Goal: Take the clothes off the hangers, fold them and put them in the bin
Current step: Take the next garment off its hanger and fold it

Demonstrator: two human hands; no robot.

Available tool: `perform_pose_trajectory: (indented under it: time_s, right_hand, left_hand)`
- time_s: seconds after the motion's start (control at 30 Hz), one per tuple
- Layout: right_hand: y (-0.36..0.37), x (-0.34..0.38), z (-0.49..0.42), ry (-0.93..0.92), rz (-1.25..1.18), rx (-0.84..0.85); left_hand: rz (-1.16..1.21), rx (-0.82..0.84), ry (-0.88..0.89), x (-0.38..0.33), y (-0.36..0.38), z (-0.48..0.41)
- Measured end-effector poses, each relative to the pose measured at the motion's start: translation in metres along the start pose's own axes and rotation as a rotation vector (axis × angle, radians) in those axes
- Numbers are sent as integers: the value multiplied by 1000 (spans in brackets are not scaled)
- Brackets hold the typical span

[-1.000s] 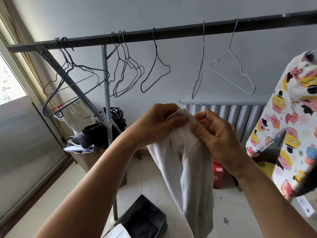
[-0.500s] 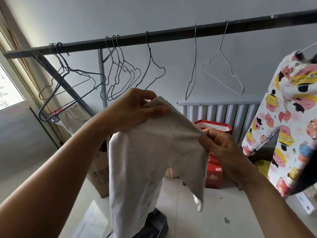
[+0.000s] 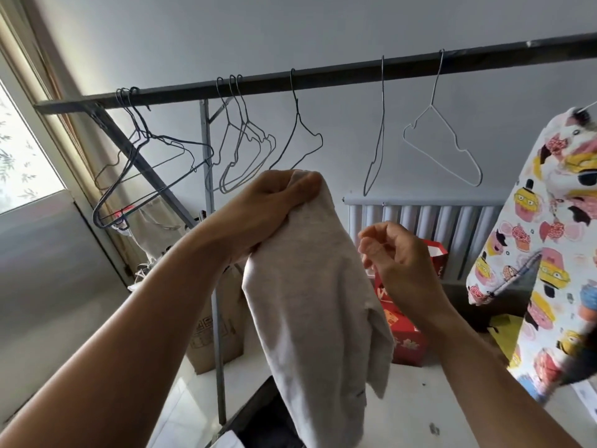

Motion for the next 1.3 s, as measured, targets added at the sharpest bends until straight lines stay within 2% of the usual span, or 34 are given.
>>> perform_pose_trajectory:
  time_s: [0.1,0.27,0.4,0.53,0.67,0.73,0.8,0.87,0.97,1.07,1.13,1.3]
  right_hand:
    - [-2,16,16,-49,-116,4]
    - [12,29,33,-91,-180,275]
    - [15,32,33,-55,-149,255]
    - [13,34,30,-30,-170,284]
    - [16,36,31,22,-293,355]
    - [18,36,30,43,-329,345]
    - [18,36,27,71,-378,305]
    - [18,34,24,117,-461,257]
    - [17,31,18,163,-537,173]
    - [16,23,16,194,-527,105]
    - [17,19,16,201,-510,91]
    - [16,18,19,165,-412,92]
  left_hand:
    - [-16,-15,-3,-2,4,-1]
    - [7,-37,11,-10,5,-2]
    - [28,-26,47,-15,3,-3]
    - [-175,-86,140,-20,-13,-7]
    - [-337,-212,175,-27,-25,-10]
    - [-227,-302,152,-22,-33,-11]
    - [129,-342,49,-5,-35,-7]
    - [482,-246,-98,21,-19,4]
    - [780,-85,-210,68,17,34]
    - [836,-33,-340,95,47,61]
    - [791,-51,-343,105,53,68]
    - [608,-311,-210,108,37,61]
Point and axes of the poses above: each hand's wrist, its own z-axis away from the middle knuckle, its own y-axis out of the palm, x = y × z, the point moved 5 cm from there along -z, towards the middle knuckle, and after that the axes turned 3 degrees about z, right-handed, at the moved point
